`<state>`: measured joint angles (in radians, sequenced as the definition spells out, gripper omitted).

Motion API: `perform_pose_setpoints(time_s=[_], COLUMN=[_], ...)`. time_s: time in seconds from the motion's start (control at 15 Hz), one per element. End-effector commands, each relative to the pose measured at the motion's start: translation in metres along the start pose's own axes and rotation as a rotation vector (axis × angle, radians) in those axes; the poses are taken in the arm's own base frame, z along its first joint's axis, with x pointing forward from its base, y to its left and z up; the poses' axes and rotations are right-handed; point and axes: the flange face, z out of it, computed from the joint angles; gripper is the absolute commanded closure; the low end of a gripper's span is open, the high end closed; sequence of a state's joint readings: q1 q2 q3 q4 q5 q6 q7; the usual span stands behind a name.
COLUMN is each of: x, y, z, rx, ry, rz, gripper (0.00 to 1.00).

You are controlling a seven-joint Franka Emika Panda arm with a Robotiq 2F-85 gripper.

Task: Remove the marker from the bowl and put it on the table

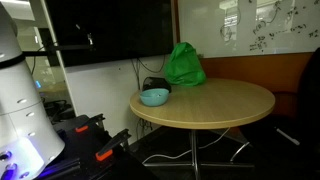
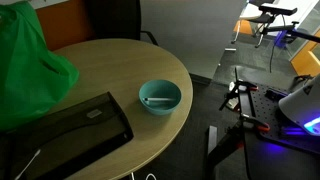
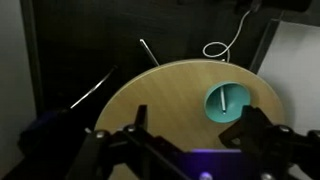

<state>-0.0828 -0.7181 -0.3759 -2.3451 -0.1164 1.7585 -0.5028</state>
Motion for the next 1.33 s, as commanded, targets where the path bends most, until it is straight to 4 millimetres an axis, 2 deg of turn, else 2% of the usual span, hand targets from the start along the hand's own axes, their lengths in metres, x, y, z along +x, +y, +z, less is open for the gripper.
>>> perform_pose_setpoints(time_s=[0.0, 0.27, 0.47, 0.67, 0.87, 1.13, 1.27], x=[0.000, 0.006, 0.021, 0.042, 0.065, 0.090, 0.103], y=[0.000, -0.007, -0.032, -0.071, -0.111, -0.162, -0.182], z=[-0.001, 0.005, 0.027, 0.067, 0.118, 0.183, 0.211], rx=[0.000, 0.006, 0.032, 0.056, 0.028, -0.020, -0.026], ry=[0.000, 0.002, 0.022, 0.041, 0.048, 0.032, 0.009], rz=[0.000, -0.027, -0.088, -0.158, -0.207, -0.186, -0.168], gripper=[0.00, 0.00, 0.00, 0.00, 0.00, 0.00, 0.00])
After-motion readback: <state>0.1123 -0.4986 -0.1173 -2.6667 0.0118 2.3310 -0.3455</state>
